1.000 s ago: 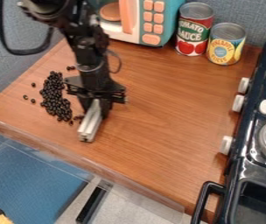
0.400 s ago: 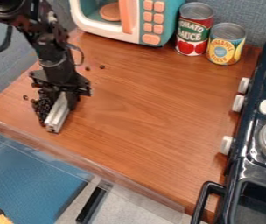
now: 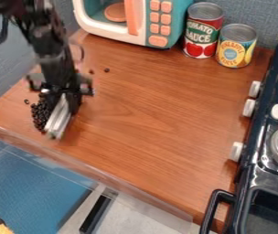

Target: Sweep into pile

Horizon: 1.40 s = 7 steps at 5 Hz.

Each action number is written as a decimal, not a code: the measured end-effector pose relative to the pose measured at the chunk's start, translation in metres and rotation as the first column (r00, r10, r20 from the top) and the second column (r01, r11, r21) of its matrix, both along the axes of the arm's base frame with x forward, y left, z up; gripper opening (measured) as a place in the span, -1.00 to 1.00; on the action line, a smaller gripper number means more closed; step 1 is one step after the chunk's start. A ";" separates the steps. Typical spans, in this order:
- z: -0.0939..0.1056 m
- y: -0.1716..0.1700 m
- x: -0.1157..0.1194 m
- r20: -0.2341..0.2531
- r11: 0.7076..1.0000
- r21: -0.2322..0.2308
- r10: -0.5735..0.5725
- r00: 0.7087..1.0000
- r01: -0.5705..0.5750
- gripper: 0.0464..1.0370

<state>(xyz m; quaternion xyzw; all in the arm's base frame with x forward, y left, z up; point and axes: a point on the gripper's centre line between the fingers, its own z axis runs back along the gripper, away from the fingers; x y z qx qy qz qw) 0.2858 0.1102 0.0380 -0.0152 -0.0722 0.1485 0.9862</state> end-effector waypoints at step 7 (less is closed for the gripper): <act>0.000 -0.011 0.093 -0.143 0.821 0.011 0.567 0.811 -0.571 -0.30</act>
